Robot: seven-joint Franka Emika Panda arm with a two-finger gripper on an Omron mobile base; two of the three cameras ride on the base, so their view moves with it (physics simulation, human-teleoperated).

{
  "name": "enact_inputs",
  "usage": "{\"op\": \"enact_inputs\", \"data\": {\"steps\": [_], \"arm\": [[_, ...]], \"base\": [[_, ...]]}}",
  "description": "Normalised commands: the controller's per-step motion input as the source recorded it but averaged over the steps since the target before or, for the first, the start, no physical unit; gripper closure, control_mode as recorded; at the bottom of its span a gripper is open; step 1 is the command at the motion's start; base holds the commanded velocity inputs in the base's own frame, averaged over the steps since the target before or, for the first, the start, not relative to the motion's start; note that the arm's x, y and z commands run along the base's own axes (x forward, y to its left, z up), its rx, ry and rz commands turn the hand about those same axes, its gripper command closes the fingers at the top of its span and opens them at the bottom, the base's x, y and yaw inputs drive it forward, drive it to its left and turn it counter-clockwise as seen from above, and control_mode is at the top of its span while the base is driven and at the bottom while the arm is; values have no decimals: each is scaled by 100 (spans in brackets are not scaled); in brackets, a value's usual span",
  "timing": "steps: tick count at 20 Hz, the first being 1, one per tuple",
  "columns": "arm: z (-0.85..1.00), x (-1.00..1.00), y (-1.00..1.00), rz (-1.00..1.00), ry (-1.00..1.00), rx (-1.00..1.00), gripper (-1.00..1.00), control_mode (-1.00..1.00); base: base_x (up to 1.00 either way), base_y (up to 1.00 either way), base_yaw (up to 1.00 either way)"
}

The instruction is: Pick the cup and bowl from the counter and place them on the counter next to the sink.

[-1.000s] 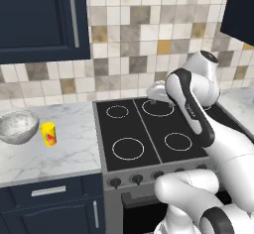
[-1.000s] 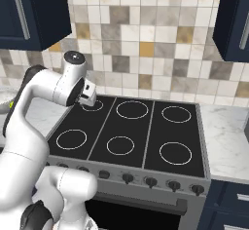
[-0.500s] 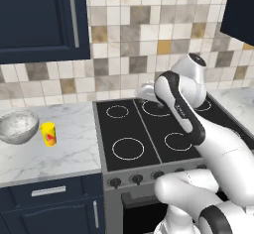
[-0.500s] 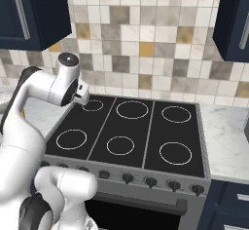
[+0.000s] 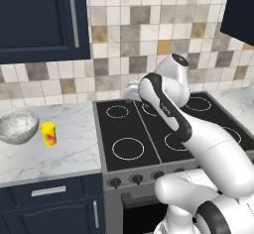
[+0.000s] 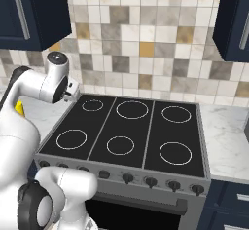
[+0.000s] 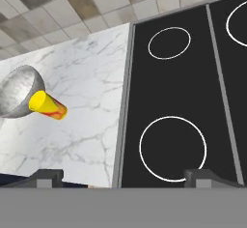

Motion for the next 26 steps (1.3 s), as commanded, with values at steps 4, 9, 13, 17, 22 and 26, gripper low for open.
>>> {"op": "enact_inputs", "data": {"steps": [4,9,13,17,22,26], "arm": [[-12,14,42,0,0,0,-100,-100],[-19,2,38,0,0,0,-100,-100],[-20,1,38,0,0,0,-100,-100],[-21,0,33,0,0,0,-100,-100],[-14,0,28,0,0,0,-100,-100],[-11,0,26,0,0,0,-100,-100]], "base": [[0,0,0],[0,0,0],[0,0,0],[0,0,0],[0,0,0],[0,0,0]]}}
